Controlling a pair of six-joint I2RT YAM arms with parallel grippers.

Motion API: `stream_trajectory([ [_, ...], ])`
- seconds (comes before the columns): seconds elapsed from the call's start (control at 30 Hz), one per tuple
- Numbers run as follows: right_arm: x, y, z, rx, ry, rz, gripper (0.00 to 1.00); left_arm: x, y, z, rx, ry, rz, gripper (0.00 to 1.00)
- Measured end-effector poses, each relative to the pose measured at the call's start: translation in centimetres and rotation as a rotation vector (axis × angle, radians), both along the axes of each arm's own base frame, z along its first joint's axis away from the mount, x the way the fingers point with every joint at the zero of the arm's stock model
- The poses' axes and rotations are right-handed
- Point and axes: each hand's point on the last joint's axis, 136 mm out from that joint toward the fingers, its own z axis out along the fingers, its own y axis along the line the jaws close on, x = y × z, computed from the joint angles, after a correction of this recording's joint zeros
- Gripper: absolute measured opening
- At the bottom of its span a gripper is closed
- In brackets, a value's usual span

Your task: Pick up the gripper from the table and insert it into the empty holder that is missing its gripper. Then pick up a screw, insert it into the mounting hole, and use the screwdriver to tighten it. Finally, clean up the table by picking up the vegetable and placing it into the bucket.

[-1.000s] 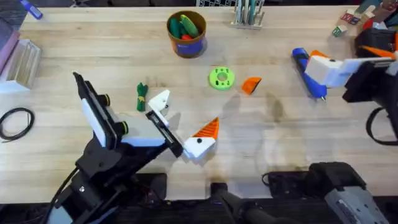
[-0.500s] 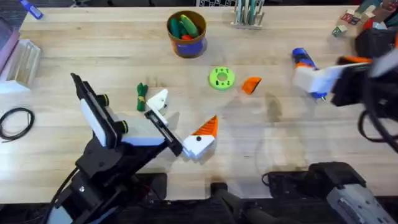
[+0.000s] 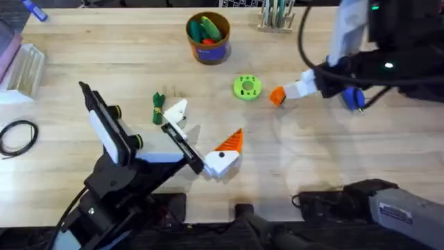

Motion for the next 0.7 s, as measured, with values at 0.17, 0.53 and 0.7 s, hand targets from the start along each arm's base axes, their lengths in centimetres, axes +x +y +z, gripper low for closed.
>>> stream_trajectory([
  [0.17,0.9,1.6,-1.9,0.009,0.040,0.053,0.991,0.0,0.0,0.0,0.000,0.000,0.000,0.988],
  [0.53,0.8,3.0,-5.4,-0.002,0.146,0.099,0.656,0.0,0.0,0.0,0.000,0.000,0.000,0.988],
  [0.7,0.9,3.0,-5.7,-0.004,0.151,0.102,0.402,0.0,0.0,0.0,0.000,0.000,0.000,0.987],
])
